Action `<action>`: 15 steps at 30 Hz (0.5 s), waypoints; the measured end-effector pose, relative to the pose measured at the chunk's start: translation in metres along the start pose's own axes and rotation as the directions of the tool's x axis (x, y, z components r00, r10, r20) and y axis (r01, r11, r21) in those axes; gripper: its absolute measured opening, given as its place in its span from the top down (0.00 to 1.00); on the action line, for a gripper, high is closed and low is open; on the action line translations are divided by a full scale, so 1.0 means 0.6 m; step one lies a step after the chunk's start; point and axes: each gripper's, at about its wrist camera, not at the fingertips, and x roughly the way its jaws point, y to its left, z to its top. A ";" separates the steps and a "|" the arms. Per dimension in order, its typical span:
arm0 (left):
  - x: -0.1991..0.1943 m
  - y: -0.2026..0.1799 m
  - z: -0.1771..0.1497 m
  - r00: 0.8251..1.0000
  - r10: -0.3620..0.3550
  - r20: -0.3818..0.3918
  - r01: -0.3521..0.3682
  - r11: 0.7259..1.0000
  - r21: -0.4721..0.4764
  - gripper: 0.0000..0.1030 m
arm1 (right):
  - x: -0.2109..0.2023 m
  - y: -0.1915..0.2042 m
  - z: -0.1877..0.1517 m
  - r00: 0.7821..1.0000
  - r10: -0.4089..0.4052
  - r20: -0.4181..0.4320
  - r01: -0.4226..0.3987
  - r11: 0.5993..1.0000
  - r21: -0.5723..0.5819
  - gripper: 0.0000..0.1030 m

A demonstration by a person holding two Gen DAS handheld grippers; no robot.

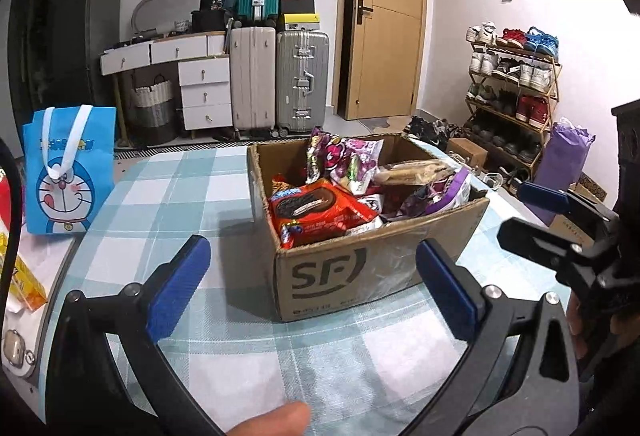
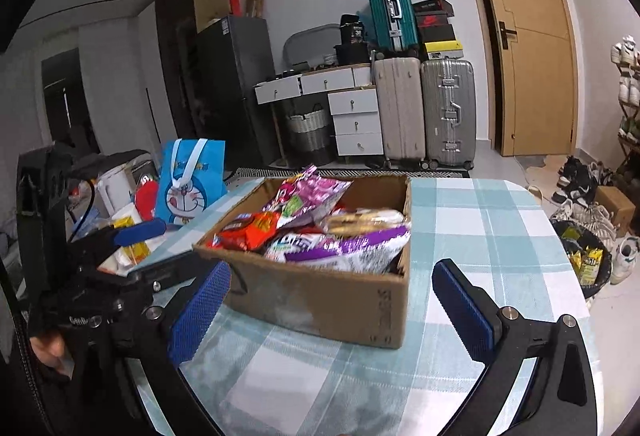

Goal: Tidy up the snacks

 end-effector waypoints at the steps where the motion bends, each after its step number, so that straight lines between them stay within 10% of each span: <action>1: -0.001 0.001 -0.005 1.000 0.009 0.009 -0.009 1.000 0.002 0.01 | 0.001 0.002 -0.005 1.000 -0.001 0.002 0.001 1.000 -0.004 0.00; 15: -0.006 0.023 -0.059 0.995 0.063 0.082 -0.060 0.997 -0.043 0.01 | -0.003 0.000 -0.048 0.997 -0.009 0.077 0.012 0.999 -0.030 0.00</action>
